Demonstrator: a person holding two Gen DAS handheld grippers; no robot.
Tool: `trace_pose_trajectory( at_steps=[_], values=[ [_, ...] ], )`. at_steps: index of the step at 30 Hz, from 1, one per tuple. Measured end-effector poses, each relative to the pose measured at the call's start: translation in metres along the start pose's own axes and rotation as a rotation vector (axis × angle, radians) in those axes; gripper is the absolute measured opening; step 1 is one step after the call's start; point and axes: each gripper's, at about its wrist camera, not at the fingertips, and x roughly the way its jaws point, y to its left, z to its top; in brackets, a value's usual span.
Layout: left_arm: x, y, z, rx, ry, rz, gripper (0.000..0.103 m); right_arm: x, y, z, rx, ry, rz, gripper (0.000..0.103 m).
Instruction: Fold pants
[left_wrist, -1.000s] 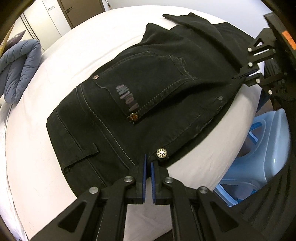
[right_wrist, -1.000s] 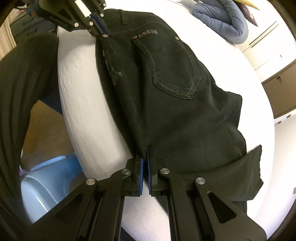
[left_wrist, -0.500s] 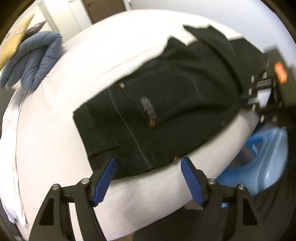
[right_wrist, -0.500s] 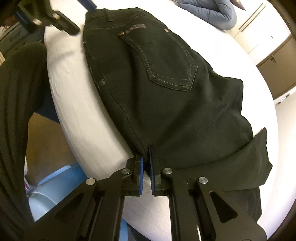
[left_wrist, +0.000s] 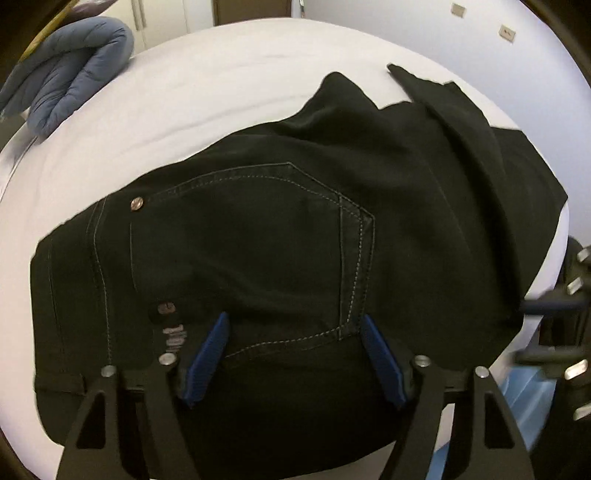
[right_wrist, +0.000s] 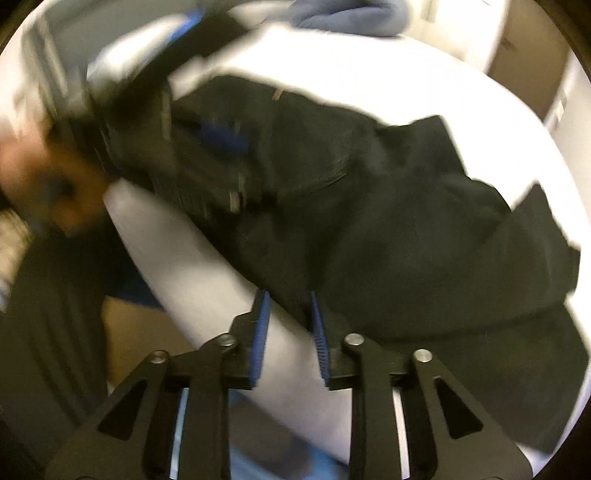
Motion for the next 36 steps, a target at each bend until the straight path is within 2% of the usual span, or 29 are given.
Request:
trace_pose_trajectory(
  at_steps=[1,2,4,6,8,11,13,15,20,25,31,34,36],
  values=[
    [-0.001,0.000,-0.001,-0.014,0.001,0.001,0.075,-0.012,-0.014,0.001,0.056,-0.032,0.016,0.031],
    [-0.001,0.000,-0.001,-0.018,0.003,-0.001,0.075,-0.022,-0.034,0.005,0.128,-0.062,0.017,0.050],
    [0.000,0.001,-0.001,-0.023,0.004,-0.008,0.075,-0.040,-0.092,0.017,0.299,-0.137,-0.030,0.071],
    [-0.002,0.001,-0.003,-0.029,0.006,-0.012,0.076,-0.047,-0.142,0.033,0.406,-0.174,-0.070,0.072],
    [-0.002,0.003,-0.001,-0.031,0.007,-0.012,0.077,-0.042,-0.197,0.059,0.483,-0.138,-0.128,0.073],
    [0.001,0.002,0.000,-0.032,0.000,-0.002,0.080,-0.013,-0.256,0.093,0.560,0.000,-0.254,0.074],
    [0.002,0.001,0.000,-0.037,-0.005,0.002,0.081,0.011,-0.287,0.113,0.625,0.062,-0.253,0.073],
    [0.003,0.000,0.002,-0.041,-0.009,-0.001,0.081,0.037,-0.312,0.131,0.676,0.132,-0.294,0.073],
    [-0.002,0.008,-0.004,-0.036,-0.017,-0.012,0.082,0.077,-0.342,0.161,0.724,0.200,-0.421,0.073],
    [-0.004,0.011,-0.006,-0.040,-0.025,-0.021,0.083,0.103,-0.348,0.173,0.755,0.259,-0.445,0.073],
    [-0.004,0.009,-0.005,-0.041,-0.028,-0.017,0.084,0.134,-0.334,0.183,0.746,0.331,-0.496,0.073],
    [-0.003,0.008,-0.005,-0.042,-0.029,-0.018,0.084,0.142,-0.331,0.188,0.758,0.320,-0.515,0.073],
    [-0.002,0.008,-0.004,-0.043,-0.030,-0.018,0.084,0.144,-0.326,0.191,0.763,0.294,-0.493,0.065]
  ],
)
